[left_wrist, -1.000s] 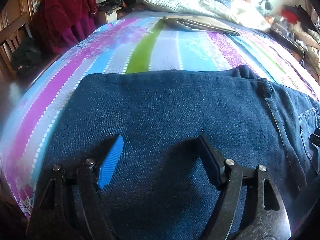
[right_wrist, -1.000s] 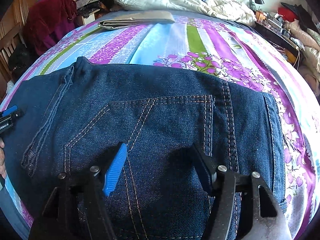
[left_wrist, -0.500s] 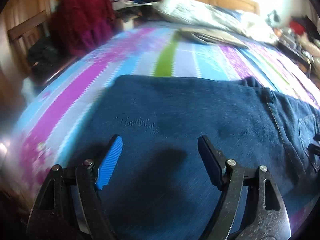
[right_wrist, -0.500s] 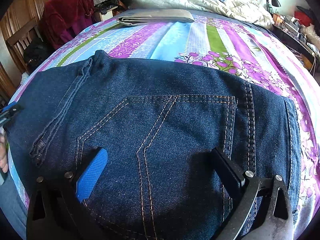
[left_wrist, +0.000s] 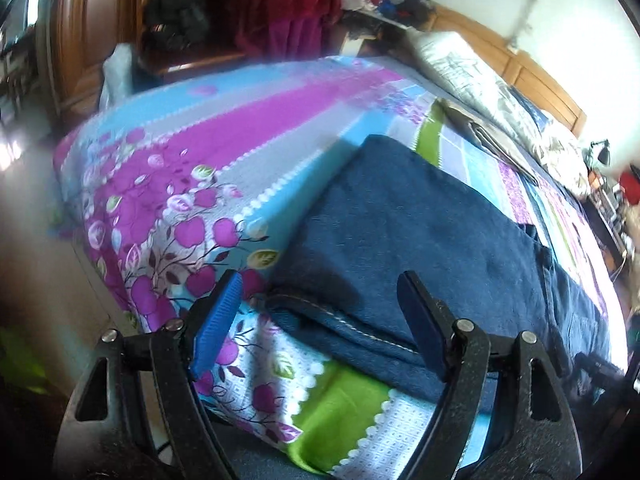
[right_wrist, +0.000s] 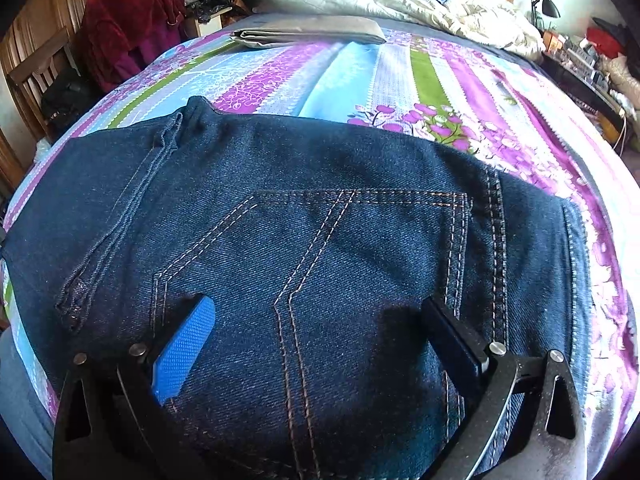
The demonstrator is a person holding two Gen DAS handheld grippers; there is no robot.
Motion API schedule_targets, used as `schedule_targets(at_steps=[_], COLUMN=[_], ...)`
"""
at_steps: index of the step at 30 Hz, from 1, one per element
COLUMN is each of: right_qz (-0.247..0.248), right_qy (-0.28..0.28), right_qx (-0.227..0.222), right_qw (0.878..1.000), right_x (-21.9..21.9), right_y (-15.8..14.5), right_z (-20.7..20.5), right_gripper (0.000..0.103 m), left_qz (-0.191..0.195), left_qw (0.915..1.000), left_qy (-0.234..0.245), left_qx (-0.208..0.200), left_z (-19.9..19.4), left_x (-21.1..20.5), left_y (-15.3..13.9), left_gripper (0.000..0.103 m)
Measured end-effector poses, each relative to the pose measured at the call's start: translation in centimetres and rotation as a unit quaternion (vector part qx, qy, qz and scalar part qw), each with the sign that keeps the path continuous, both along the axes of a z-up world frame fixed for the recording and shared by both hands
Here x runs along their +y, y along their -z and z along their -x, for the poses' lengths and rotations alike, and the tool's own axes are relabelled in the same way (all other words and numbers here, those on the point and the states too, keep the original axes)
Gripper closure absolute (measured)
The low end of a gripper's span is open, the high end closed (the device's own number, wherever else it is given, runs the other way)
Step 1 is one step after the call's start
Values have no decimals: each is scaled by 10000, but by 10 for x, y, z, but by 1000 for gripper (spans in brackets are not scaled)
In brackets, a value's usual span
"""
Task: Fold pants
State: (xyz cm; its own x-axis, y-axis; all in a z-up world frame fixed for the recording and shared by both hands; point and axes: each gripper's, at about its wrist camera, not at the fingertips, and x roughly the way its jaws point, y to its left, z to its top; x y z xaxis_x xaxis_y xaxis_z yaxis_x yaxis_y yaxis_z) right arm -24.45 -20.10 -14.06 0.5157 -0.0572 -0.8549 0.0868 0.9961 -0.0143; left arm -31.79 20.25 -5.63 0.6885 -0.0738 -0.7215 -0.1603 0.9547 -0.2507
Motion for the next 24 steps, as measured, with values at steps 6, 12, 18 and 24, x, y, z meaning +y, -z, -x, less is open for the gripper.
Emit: schedule_targets(at_steps=[6, 12, 18, 24], right_qz=[633, 1280, 2036, 2557], right_qy=[-896, -3211, -4558, -4523], right_qx=[-883, -1537, -1420, -1419], right_qw=[9900, 9257, 8548, 8425], right_x=[83, 252, 365, 380], right_y=[-50, -50, -1, 33], right_z=[19, 32, 29, 22], right_gripper=[13, 16, 31, 54], left_qz=[317, 750, 734, 852], left_qw=[9987, 9927, 9934, 9926], left_qy=[-390, -937, -876, -858], left_qx=[-24, 71, 42, 122], left_z=[13, 33, 35, 36], left_x=[40, 84, 86, 98], left_y=[-1, 8, 8, 12], left_gripper=[23, 23, 23, 23])
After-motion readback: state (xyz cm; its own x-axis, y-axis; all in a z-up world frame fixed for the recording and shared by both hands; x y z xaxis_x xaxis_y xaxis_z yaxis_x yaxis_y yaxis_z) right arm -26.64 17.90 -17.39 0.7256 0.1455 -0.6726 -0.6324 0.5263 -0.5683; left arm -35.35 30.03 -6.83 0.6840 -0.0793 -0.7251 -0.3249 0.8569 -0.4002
